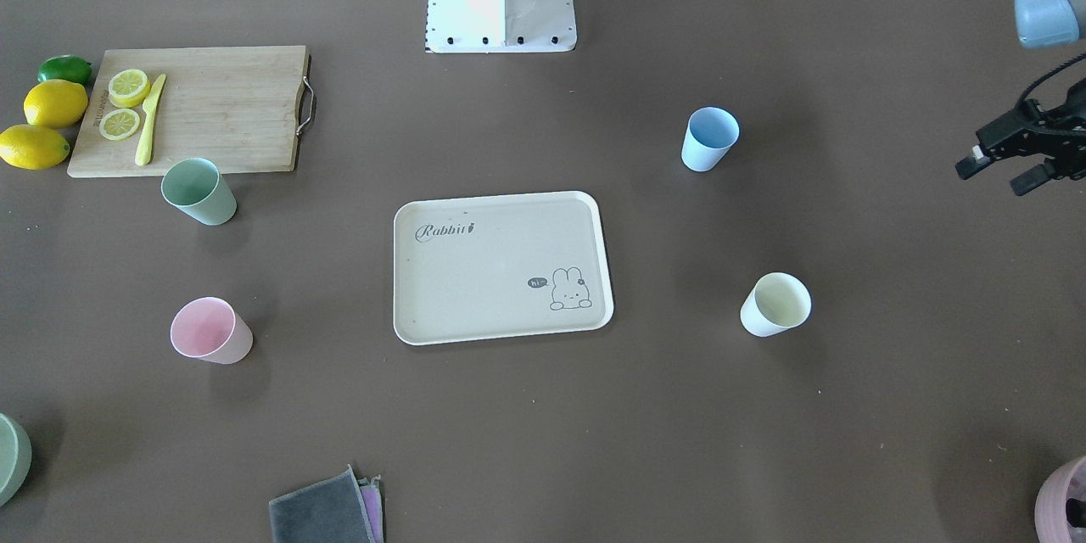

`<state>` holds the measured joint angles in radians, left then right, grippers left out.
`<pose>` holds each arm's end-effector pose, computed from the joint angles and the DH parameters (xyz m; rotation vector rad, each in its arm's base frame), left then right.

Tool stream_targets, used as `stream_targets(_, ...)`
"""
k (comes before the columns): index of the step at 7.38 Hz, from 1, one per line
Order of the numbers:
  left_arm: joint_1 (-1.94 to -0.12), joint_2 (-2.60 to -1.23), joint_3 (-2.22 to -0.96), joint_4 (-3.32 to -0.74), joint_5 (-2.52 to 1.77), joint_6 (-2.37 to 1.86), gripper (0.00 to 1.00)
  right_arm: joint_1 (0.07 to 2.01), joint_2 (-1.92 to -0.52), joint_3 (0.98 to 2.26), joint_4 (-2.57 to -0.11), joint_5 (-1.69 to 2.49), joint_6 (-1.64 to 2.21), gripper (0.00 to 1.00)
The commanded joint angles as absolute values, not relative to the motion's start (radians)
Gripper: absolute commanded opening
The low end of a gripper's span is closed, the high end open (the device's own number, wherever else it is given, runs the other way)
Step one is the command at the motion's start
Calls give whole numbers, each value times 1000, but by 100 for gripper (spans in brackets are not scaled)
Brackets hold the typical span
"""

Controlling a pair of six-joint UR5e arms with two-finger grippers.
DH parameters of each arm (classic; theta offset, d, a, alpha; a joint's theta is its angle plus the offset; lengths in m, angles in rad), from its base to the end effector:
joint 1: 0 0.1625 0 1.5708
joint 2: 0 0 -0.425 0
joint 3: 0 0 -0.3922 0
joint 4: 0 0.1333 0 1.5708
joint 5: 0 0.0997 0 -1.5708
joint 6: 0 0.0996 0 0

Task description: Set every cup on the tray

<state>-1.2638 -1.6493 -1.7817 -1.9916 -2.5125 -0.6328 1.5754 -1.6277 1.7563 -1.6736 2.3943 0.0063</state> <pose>0.1078 -0.5145 0.4537 0.1763 1.0943 0.0424 0.0624 -0.4659 0.6016 0.0236 -0.8235 -0.0003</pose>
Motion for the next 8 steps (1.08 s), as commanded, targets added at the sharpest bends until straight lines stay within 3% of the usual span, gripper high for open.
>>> stream_targets(1, -1029, -1632, -1915, -2008, -2271, -834, 98, 1575, -1629, 1756, -1674, 2395, 6, 100)
stream_targets(4, -757, -1609, -2003, -2011, -2059, -1026, 98, 1575, -1631, 1763, -1674, 2396, 8, 100)
stream_targets(8, -649, -1591, -2016, -2071, -2063, -1112, 97, 1575, -1629, 1763, -1674, 2396, 8, 100)
